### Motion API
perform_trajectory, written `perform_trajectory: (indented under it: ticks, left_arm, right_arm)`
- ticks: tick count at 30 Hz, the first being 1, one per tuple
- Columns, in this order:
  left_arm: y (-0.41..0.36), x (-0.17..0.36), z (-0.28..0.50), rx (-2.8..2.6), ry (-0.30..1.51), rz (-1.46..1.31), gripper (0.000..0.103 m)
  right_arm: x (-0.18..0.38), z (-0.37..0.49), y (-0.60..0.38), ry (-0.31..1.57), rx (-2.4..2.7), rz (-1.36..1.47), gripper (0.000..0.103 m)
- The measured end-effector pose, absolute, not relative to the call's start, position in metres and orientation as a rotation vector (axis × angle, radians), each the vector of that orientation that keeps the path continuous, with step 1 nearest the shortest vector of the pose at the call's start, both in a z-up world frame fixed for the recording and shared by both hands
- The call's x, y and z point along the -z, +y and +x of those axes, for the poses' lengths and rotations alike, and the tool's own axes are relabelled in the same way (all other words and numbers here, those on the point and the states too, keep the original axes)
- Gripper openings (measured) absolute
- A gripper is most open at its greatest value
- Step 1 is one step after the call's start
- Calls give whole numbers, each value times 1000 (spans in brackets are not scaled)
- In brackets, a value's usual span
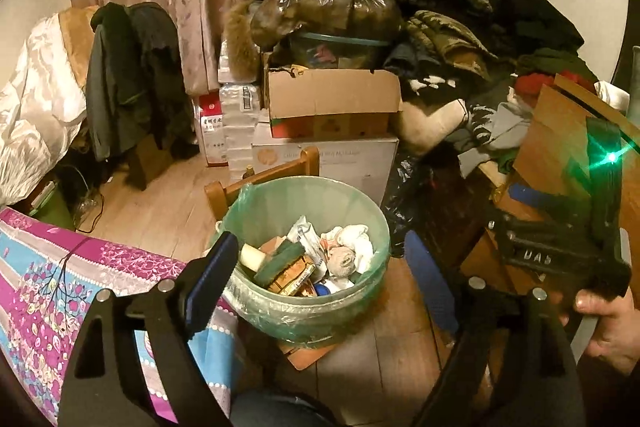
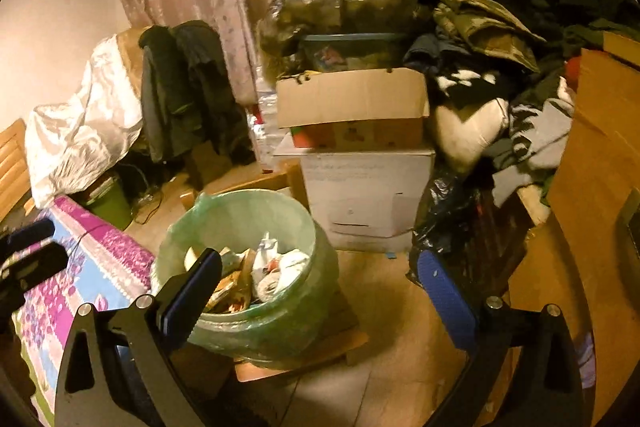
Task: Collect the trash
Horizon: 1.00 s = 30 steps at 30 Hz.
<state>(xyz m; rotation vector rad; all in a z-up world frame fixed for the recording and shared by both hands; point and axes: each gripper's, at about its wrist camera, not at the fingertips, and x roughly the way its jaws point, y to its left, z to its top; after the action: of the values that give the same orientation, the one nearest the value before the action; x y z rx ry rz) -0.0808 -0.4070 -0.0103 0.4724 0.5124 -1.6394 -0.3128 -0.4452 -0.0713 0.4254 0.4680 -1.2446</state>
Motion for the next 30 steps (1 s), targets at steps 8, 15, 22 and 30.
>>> perform_trajectory:
  ticks: [8,15,22,30]
  left_arm:
    - [-411,16,-75,1626,486,511,83]
    - [-418,24,-74,1614,484,545,83]
    - [-415,26,-85,1604,398,584,83]
    - [-411,26,-89,1589,356,608,83]
  right_arm:
    - [71,-295,-440,520,1227,334,98]
    - [74,-295,-442,527,1239,334,98]
    - [76,-296,-442,526,1253,335,98]
    - [78,-296,-442,525,1254,348,98]
